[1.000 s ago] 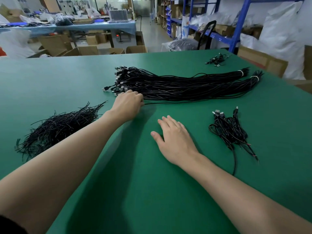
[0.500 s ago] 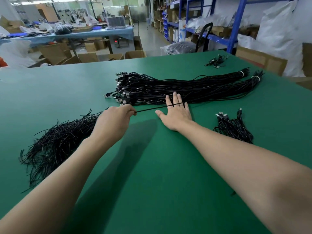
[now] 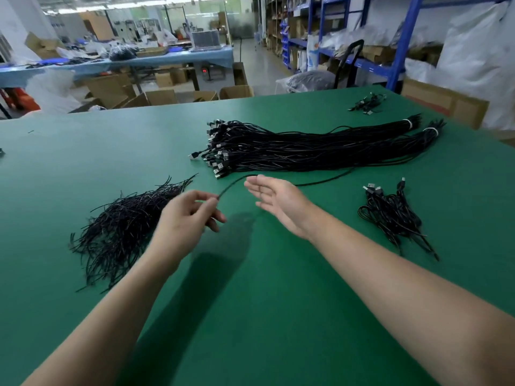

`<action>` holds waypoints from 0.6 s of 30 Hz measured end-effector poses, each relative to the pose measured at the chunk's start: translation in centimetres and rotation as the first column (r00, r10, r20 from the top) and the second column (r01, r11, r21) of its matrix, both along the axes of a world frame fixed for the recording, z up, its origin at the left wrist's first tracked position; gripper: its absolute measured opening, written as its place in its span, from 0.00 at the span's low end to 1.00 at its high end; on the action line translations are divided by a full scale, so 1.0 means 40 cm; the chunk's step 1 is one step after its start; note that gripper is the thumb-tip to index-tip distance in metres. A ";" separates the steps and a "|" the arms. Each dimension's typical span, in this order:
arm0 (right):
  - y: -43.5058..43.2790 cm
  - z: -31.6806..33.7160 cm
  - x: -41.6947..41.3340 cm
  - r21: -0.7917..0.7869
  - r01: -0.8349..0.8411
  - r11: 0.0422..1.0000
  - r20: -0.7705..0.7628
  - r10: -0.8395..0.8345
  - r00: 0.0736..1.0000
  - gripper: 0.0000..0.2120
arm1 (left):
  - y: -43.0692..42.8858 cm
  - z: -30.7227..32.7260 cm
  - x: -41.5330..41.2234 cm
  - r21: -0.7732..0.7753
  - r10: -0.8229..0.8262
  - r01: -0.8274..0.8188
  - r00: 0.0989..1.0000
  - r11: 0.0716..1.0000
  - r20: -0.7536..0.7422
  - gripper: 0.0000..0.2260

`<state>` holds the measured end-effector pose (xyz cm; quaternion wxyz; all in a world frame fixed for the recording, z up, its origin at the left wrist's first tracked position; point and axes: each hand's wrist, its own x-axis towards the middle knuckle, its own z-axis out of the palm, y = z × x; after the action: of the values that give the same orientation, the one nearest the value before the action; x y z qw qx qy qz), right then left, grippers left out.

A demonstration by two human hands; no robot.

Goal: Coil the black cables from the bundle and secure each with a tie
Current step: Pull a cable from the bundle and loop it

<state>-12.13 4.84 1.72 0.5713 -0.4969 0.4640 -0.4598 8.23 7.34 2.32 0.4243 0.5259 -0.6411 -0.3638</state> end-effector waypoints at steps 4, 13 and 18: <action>0.131 0.032 0.017 0.161 -0.058 0.985 0.595 -0.049 0.802 0.18 | 0.085 -0.026 -0.059 0.091 -0.180 0.184 0.982 0.979 -0.052 0.06; 0.305 0.029 -0.054 0.181 0.093 0.979 0.680 -0.193 0.708 0.15 | 0.192 -0.071 -0.122 0.071 -0.343 0.349 0.936 0.935 -0.079 0.04; 0.348 0.025 -0.052 0.199 0.003 0.980 0.721 -0.148 0.677 0.17 | 0.224 -0.077 -0.148 0.080 -0.443 0.453 0.889 0.888 -0.117 0.05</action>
<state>-14.22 18.76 2.73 0.7321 -0.1977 0.2569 -0.5991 2.32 16.28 -0.77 0.3305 0.3675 -0.7042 -0.5097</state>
